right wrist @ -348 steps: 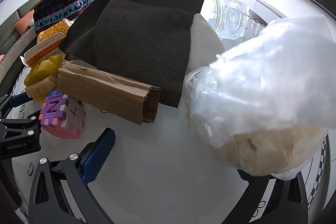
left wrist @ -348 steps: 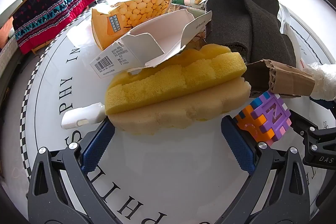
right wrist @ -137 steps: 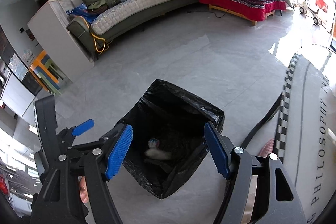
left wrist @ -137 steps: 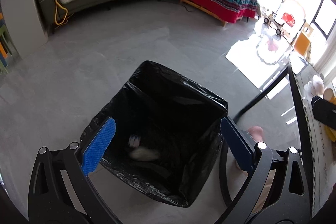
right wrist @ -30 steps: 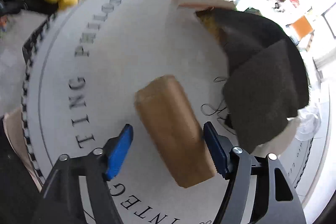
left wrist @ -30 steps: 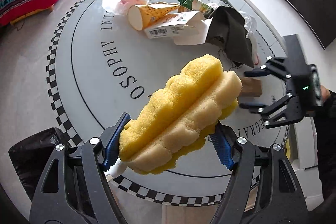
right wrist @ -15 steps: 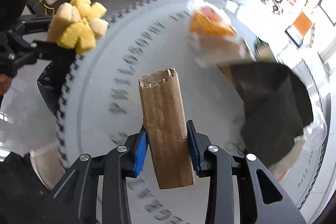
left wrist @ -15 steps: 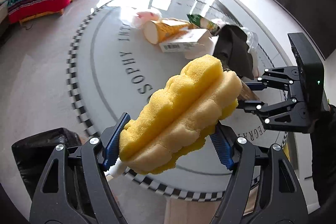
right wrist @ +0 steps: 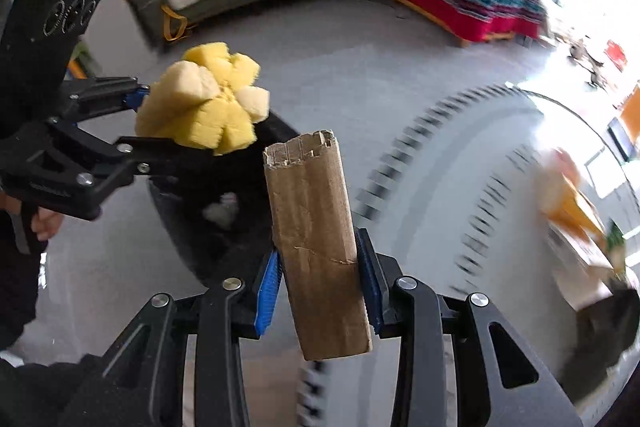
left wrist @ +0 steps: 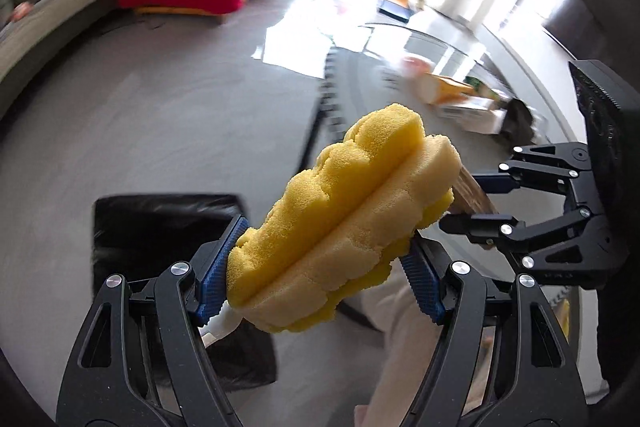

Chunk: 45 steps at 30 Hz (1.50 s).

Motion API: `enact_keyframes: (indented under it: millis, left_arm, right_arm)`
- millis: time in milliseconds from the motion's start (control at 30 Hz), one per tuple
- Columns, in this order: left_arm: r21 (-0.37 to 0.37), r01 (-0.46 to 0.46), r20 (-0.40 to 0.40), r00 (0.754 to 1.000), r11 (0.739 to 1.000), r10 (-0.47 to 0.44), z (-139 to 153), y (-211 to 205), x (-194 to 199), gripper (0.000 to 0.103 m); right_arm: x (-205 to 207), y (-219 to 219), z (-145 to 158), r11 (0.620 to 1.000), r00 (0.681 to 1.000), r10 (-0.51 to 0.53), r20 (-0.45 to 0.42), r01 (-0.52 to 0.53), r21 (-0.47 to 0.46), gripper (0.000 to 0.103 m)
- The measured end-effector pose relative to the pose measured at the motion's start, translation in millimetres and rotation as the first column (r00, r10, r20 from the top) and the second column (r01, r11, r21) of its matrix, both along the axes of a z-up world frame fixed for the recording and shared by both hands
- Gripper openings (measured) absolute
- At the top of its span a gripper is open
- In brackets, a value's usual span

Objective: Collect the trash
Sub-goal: 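Carry sponge and cardboard tube to the bin and release both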

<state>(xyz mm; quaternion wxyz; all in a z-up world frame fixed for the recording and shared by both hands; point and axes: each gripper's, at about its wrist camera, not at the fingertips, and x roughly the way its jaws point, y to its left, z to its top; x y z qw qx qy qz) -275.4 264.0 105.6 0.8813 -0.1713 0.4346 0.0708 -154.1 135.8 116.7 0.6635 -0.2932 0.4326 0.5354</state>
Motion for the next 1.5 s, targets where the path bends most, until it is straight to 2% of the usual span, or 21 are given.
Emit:
enact_keyframes:
  millis: [167,267,333,400,500,600,900,1167,1500]
  left_arm:
    - [0.013,-0.130,-0.026,0.991,0.991,0.130,-11.1,37.4,-44.9,0.072]
    - [0.015,-0.220,-0.053,0.974,0.975,0.221,-21.8,60.9,-70.4,0.072]
    - [0.034,-0.291,-0.068,0.954,0.956,0.292,-27.9,75.0,-88.9,0.077]
    - [0.051,-0.356,-0.078,0.930,0.933,0.359,-32.8,86.5,-106.5,0.098]
    - [0.057,-0.427,-0.078,0.899,0.902,0.430,-37.5,99.1,-128.0,0.097]
    - [0.052,-0.451,-0.095,0.886,0.891,0.454,-43.3,105.8,-134.5,0.097]
    - [0.067,-0.417,-0.093,0.902,0.907,0.422,-44.6,100.6,-127.1,0.097]
    - [0.079,-0.365,-0.082,0.925,0.928,0.371,-35.8,79.2,-103.2,0.097]
    - [0.109,-0.198,-0.041,0.978,0.974,0.204,-11.7,16.5,-30.1,0.097]
  right_arm:
    - [-39.4,52.1,-8.2,0.996,0.995,0.090,-0.042,-0.090,0.008,0.038]
    - [-55.7,78.0,-16.3,0.992,0.990,0.128,-0.066,-0.128,0.009,0.038]
    - [-63.6,99.3,-22.5,0.991,0.987,0.134,-0.089,-0.134,0.011,0.044]
    - [-69.7,120.9,-27.0,0.992,0.987,0.124,-0.104,-0.123,0.013,0.076]
    - [-75.3,139.4,-29.5,0.994,0.986,0.106,-0.132,-0.102,0.035,0.076]
    - [-79.2,147.2,-31.6,0.995,0.986,0.097,-0.137,-0.093,0.034,0.076]
    - [-71.4,134.0,-29.9,0.997,0.989,0.066,-0.134,-0.060,0.051,0.076]
    - [-49.9,110.3,-19.9,0.997,0.991,0.011,-0.137,0.000,0.082,0.076]
    - [10.1,36.6,-0.7,0.980,0.982,-0.147,-0.115,0.161,0.121,0.076]
